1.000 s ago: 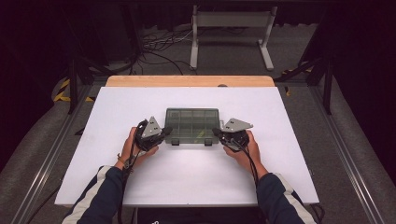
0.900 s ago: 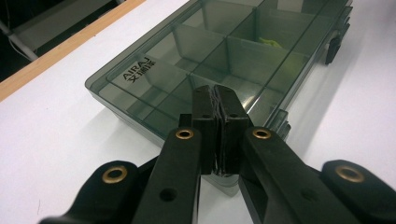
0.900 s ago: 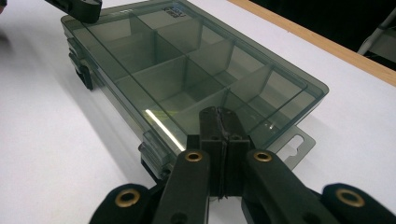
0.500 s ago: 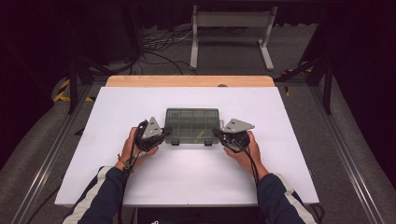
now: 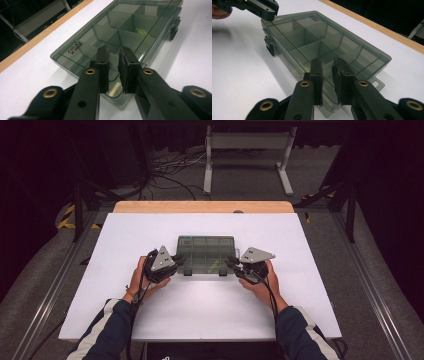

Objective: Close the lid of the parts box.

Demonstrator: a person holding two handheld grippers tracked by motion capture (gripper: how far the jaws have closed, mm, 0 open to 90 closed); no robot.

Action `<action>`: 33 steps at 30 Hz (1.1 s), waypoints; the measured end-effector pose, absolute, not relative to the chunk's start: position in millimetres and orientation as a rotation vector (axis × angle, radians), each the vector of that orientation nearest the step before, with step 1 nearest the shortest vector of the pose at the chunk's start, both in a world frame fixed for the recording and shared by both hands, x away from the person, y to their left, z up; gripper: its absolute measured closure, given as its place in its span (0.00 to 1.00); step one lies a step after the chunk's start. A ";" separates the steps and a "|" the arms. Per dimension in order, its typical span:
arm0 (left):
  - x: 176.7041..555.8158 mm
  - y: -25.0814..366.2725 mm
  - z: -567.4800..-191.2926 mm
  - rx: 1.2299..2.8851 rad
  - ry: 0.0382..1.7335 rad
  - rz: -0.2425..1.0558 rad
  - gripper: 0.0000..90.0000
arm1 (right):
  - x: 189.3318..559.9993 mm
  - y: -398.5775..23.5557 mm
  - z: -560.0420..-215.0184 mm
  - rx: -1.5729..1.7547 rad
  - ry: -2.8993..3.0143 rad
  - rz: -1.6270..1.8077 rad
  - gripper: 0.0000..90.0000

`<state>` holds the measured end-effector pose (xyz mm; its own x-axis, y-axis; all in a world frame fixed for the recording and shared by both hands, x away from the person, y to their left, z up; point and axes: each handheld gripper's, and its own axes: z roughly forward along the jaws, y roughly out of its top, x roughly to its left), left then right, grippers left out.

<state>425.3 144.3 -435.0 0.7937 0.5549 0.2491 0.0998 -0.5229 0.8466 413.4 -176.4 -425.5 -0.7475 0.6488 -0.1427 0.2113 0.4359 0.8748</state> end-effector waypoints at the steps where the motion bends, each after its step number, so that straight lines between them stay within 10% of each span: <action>1: 425.0 144.5 -434.6 2.064 0.484 0.632 0.85 | 413.1 -176.0 -425.4 0.723 2.228 1.261 0.84; 33: 422.1 144.5 -433.4 2.004 0.487 0.642 0.32 | 414.0 -174.9 -425.3 0.771 2.139 1.261 0.28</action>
<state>422.1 144.5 -433.4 0.7835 0.5725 0.2415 0.0780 -0.4762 0.8758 414.0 -174.9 -425.3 -0.6939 0.7028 -0.1570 0.2029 0.4001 0.8937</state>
